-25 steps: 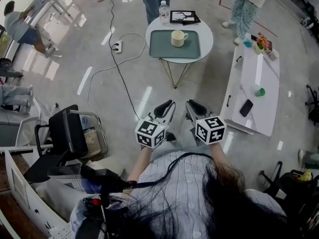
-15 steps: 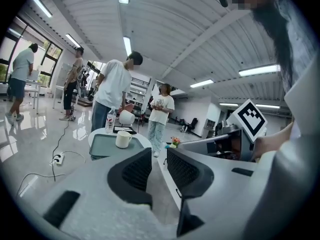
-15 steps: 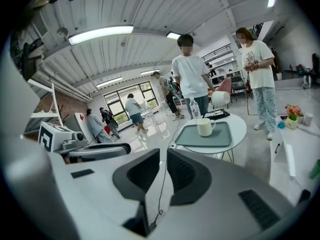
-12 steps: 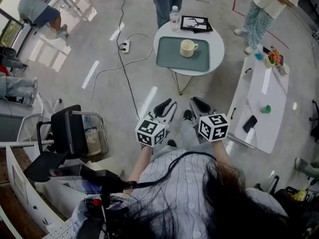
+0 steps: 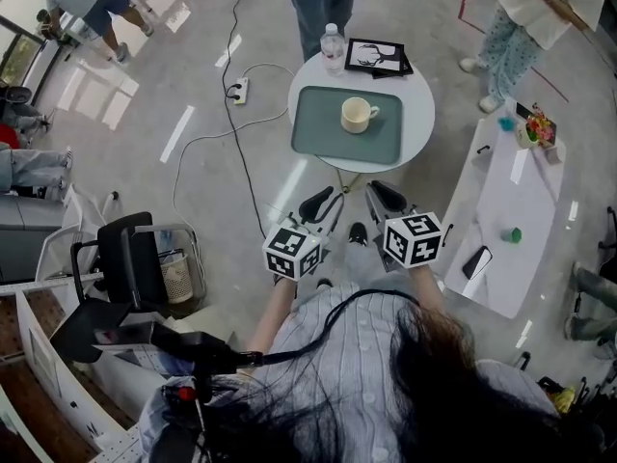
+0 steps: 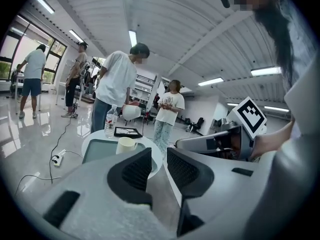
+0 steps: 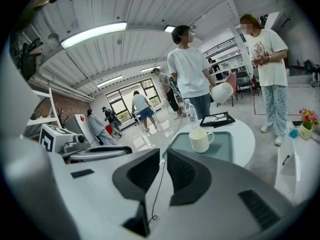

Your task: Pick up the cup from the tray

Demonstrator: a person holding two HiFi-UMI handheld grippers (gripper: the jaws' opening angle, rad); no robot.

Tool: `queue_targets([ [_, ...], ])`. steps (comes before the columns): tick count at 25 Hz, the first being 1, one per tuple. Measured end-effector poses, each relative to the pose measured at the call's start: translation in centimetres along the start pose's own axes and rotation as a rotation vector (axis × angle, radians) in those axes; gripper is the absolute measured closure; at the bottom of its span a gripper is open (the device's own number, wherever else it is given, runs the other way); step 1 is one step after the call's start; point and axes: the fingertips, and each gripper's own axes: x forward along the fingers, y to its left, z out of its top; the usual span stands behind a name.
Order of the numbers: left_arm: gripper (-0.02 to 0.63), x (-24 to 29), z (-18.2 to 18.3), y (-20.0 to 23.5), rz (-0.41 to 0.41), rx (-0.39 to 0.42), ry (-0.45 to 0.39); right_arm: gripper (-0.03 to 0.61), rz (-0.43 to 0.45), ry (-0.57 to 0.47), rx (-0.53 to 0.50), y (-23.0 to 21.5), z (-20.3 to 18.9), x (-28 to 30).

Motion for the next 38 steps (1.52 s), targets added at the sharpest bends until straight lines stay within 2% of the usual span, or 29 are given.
queue_targets([
  [15,0.531,7.2,0.7,2.2,0.022,-0.007,0.070,0.518,0.033,0.031,0.020,-6.8,2.4,3.3],
  [29,0.422,9.3,1.2,4.8,0.030,0.006,0.086,0.518,0.002,0.040,0.051,-8.3,2.5,4.0],
  [33,0.383,10.5,0.7,6.1,0.001,0.015,0.113,0.518,-0.029,0.056,0.077,-9.1,2.2,4.8],
  [38,0.377,12.8,0.4,8.5,-0.049,0.020,0.148,0.518,-0.050,0.036,0.099,-9.9,4.2,7.1],
])
